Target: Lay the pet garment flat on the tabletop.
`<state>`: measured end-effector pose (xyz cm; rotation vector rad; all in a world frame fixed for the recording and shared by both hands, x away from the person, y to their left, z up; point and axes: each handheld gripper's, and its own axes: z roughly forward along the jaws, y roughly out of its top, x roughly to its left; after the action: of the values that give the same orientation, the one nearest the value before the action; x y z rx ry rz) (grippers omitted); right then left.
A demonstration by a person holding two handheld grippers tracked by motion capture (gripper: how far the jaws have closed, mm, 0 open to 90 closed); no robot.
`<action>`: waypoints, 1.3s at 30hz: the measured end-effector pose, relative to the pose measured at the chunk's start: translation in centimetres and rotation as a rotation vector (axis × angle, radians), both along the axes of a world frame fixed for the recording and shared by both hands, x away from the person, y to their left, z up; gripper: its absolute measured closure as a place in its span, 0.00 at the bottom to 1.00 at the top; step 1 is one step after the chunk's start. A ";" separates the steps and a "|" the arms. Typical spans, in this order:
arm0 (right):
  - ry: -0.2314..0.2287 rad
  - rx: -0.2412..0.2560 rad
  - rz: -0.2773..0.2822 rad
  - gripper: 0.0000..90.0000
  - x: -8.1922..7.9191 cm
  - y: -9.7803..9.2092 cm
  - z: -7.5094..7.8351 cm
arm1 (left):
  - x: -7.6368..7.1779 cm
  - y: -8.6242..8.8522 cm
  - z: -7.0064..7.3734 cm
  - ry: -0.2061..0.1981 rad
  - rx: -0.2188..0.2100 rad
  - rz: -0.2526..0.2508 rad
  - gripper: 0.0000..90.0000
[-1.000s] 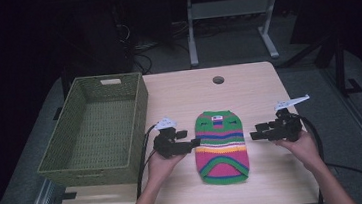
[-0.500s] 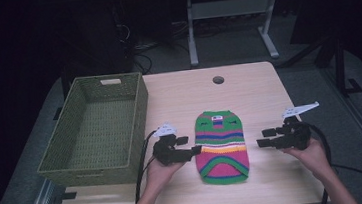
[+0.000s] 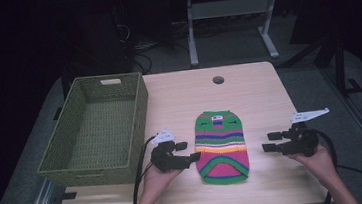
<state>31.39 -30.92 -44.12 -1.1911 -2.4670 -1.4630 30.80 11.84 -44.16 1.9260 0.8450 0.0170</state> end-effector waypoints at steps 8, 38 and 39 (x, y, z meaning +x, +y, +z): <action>0.000 -0.009 -0.004 0.34 -1.3 -0.5 -0.5 | -0.8 0.6 -0.1 0.000 0.015 -0.008 0.31; 0.000 0.002 -0.045 0.33 -4.6 -2.6 -2.2 | -3.3 2.1 -1.1 0.012 0.016 -0.009 0.30; 0.000 0.002 -0.045 0.33 -4.6 -2.6 -2.2 | -3.3 2.1 -1.1 0.011 0.016 -0.008 0.30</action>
<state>26.81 -33.54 -46.28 -1.2546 -2.4534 -1.4766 27.47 13.98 -45.29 1.9465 0.8467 0.0081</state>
